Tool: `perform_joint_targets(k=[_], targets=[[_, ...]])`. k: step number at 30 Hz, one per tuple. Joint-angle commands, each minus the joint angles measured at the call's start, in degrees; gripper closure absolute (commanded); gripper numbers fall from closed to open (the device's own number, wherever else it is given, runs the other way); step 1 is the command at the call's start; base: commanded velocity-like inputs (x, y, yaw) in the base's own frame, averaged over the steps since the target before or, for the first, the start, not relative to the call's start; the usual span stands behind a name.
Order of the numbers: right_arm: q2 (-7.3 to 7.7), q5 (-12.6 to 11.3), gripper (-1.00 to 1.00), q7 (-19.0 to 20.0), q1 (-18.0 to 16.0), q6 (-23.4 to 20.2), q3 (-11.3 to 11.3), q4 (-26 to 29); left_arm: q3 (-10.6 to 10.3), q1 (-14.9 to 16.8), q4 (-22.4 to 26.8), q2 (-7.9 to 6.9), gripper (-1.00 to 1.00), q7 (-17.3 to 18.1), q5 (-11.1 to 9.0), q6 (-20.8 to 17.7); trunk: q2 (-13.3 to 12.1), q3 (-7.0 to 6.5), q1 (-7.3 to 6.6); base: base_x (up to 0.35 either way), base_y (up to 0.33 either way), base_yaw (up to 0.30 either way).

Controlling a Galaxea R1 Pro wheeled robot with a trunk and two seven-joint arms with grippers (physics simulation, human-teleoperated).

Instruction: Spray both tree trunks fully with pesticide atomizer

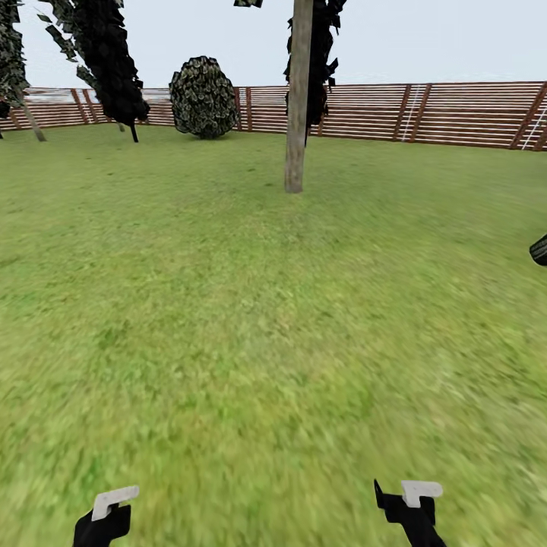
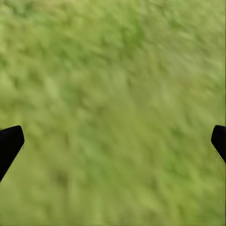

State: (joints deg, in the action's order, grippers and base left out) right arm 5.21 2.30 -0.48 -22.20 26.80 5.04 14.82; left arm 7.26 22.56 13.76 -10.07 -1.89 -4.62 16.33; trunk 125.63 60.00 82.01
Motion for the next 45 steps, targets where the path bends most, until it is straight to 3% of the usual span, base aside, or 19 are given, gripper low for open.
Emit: perform_joint_targets(k=[1, 45], targets=[[-0.02, 0.3, -1.0, 0.0, 0.0, 0.2, 0.2, -0.1, -0.1, 0.0, 0.0, -0.02, 1.0, 0.0, -0.5, 0.2, 0.0, 0.04, 0.03, 0.338, 0.0, 0.0], [-0.02, 0.4, -1.0, 0.3, 0.0, 0.2, 0.1, -1.3, -0.1, 0.0, 0.0, -0.02, 1.0, 0.0, -0.5, 0.2, 0.0, 0.04, 0.03, 0.338, 0.0, 0.0]])
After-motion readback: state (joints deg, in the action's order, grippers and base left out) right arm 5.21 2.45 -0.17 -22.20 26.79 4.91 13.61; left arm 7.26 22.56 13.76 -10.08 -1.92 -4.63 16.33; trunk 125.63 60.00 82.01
